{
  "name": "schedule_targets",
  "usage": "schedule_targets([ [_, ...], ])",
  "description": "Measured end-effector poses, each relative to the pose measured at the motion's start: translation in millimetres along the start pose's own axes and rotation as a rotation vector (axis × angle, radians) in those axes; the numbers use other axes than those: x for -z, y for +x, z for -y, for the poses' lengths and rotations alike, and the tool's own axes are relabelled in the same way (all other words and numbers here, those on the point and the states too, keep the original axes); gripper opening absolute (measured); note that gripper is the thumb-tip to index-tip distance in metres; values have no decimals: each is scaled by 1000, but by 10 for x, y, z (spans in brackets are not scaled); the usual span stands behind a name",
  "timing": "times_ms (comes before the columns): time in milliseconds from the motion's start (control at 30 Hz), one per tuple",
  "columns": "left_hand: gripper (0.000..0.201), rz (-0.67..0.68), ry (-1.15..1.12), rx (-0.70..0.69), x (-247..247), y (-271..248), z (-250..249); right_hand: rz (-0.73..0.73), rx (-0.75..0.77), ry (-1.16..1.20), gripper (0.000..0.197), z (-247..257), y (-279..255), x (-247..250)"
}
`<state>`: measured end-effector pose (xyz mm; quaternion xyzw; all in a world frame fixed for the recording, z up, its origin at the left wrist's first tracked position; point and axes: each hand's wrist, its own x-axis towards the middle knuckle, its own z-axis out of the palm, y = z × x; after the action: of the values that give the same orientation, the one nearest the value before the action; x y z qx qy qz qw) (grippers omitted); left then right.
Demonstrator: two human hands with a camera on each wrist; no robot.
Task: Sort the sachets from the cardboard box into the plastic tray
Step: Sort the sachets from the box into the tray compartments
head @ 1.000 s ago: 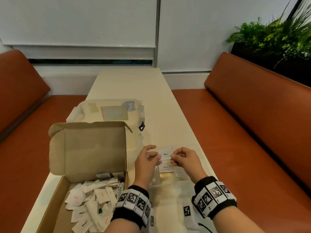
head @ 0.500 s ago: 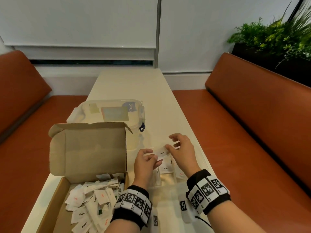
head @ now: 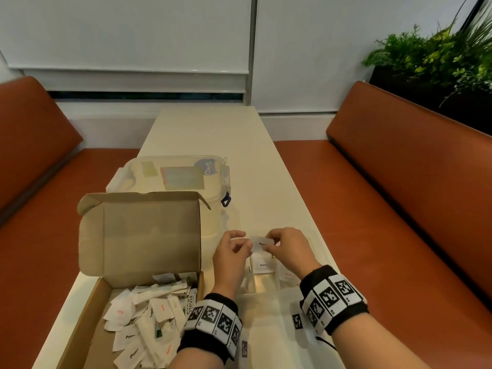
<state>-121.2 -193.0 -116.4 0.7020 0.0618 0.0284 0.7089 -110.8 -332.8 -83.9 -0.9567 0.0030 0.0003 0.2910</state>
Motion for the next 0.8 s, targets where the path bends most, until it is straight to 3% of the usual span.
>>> schedule_targets([
  [133, 31, -57, 318, -105, 21, 3, 8, 105, -79, -57, 13, -122, -30, -117],
  [233, 56, -14, 467, -35, 19, 16, 40, 135, -35, -187, 20, -168, -49, -221],
  [433, 74, -14, 495, 25, 15, 17, 67, 128, 107, -470, 19, -127, -15, -289],
  [567, 75, -19, 492, 28, 22, 22, 87, 74, 176, -445, 15, -112, 10, -314],
  [800, 74, -35, 477, 24, 17, 19, 92, 109, 192, -482, 9, -142, 14, -357],
])
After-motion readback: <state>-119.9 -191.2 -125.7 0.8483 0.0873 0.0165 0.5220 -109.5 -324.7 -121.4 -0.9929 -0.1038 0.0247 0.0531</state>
